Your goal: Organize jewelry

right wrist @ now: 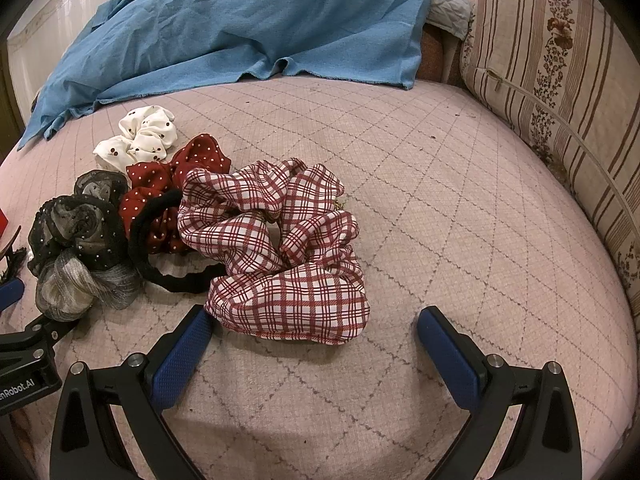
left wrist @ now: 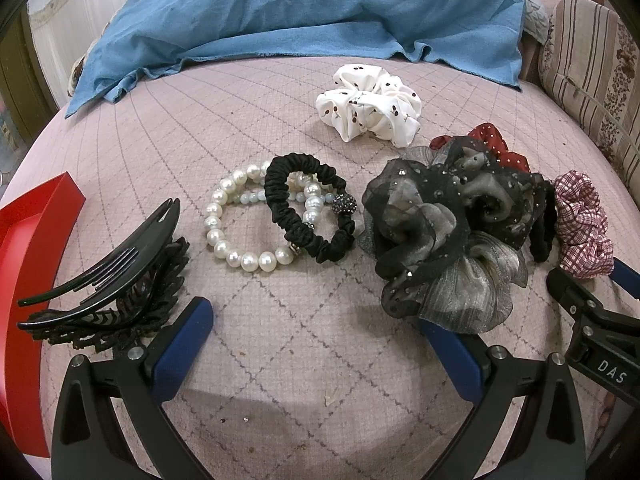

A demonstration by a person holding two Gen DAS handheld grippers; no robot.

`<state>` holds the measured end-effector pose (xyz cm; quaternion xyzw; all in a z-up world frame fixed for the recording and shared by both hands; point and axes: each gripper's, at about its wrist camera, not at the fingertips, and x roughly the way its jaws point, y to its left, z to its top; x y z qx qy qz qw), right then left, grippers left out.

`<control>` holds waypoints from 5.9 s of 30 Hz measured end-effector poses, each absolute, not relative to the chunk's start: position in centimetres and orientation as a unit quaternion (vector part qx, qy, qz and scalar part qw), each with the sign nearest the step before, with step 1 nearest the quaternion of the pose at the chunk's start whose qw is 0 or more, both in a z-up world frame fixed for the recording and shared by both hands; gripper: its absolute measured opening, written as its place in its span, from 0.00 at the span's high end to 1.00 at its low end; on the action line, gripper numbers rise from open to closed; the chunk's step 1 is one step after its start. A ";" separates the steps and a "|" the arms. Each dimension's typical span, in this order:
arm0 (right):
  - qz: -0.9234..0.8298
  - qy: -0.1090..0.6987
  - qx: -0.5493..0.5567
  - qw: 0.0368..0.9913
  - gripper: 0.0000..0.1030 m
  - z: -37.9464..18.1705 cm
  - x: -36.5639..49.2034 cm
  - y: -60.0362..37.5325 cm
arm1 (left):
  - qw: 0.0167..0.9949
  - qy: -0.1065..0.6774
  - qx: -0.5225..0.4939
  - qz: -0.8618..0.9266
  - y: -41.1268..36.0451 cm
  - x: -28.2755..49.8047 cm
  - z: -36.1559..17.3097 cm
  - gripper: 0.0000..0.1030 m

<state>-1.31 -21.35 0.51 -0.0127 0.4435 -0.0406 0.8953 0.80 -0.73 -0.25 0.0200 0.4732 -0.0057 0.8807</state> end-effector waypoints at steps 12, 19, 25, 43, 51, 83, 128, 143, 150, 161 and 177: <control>-0.051 0.471 0.014 0.881 0.00 0.7 -2.4 -21.5 | 0.879 0.477 0.022 -0.023 0.9 -2.4 1.1 0.00; -0.070 0.457 -0.004 0.887 0.00 1.3 -3.4 -20.8 | 0.901 0.432 0.025 -0.025 2.3 -6.8 4.5 0.00; -0.070 0.425 -0.016 0.902 0.00 2.8 -5.9 -19.8 | 0.901 0.433 0.008 -0.036 3.4 -9.6 6.1 0.00; -0.085 0.322 -0.033 0.942 0.00 5.7 -15.1 -15.9 | 0.937 0.349 0.015 -0.004 9.2 -16.4 10.2 0.00; -0.081 0.316 -0.054 0.944 0.00 6.0 -17.1 -14.1 | 0.945 0.325 0.007 -0.020 9.6 -18.6 12.0 0.00; -0.014 0.258 -0.106 0.960 0.00 13.3 -21.1 -9.6 | 0.963 0.268 -0.013 0.028 16.5 -22.8 18.0 0.00; 0.141 0.426 0.016 0.894 0.64 5.0 0.7 -11.1 | 0.870 0.477 -0.015 -0.121 12.5 0.2 4.1 0.38; 0.152 0.406 0.054 0.900 0.92 6.8 -0.9 -11.7 | 0.877 0.454 -0.060 -0.143 13.4 -1.7 6.6 0.65; 0.151 0.375 0.076 0.912 0.93 9.8 -2.9 -11.5 | 0.890 0.431 -0.088 -0.125 16.0 -2.5 9.3 0.65; 0.229 0.382 0.090 0.891 0.93 14.8 -2.0 -2.3 | 0.913 0.402 -0.067 0.024 25.9 -2.6 13.5 0.65; 0.303 0.454 -0.026 0.838 0.93 10.0 3.3 19.4 | 0.875 0.455 -0.096 0.135 36.9 0.3 7.9 0.65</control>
